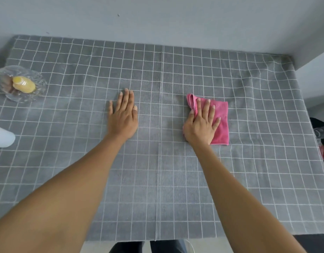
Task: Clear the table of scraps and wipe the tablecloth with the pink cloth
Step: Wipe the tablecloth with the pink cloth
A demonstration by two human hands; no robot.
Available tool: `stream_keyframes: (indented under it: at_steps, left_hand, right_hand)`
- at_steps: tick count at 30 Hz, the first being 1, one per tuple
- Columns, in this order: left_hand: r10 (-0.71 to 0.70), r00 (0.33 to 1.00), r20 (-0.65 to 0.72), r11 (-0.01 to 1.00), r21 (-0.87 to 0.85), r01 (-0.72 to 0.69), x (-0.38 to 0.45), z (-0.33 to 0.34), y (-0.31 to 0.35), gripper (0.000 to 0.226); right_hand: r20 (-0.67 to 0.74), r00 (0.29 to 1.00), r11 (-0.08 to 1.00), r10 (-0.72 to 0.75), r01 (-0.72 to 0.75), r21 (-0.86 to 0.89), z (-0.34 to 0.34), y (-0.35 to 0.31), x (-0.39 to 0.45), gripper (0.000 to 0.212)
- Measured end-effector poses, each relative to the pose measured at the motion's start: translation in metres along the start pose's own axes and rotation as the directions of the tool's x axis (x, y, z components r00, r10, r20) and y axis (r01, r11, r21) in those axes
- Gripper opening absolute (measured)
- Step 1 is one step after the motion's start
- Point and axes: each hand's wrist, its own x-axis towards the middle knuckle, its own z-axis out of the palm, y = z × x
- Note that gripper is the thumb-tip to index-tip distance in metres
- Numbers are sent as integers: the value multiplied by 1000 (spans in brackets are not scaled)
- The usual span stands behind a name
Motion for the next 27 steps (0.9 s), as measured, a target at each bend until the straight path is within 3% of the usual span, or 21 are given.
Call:
stream_keyframes:
  at_steps: [10,14,19,27]
  left_hand:
    - [103,993,56,993,-61,-99,-92,8,29,63]
    - [127,979,157,991,-55,-119,-112,3,51,66]
    - [147,941,304,989,-59,-135,-129,-14,85,59]
    - [292,917,272,956,-45,-291,-147,-16,121,59]
  right_hand:
    - [154,983,995,-96,97,2,6,-9,-70,58]
    - [227,958,984,-177,165,70,-21,1,-65,64]
    - [313,922,973,-227,231,22,-52,42,-81,59]
    - [427,843,902,-326,413,-128,-65,96,-104,69]
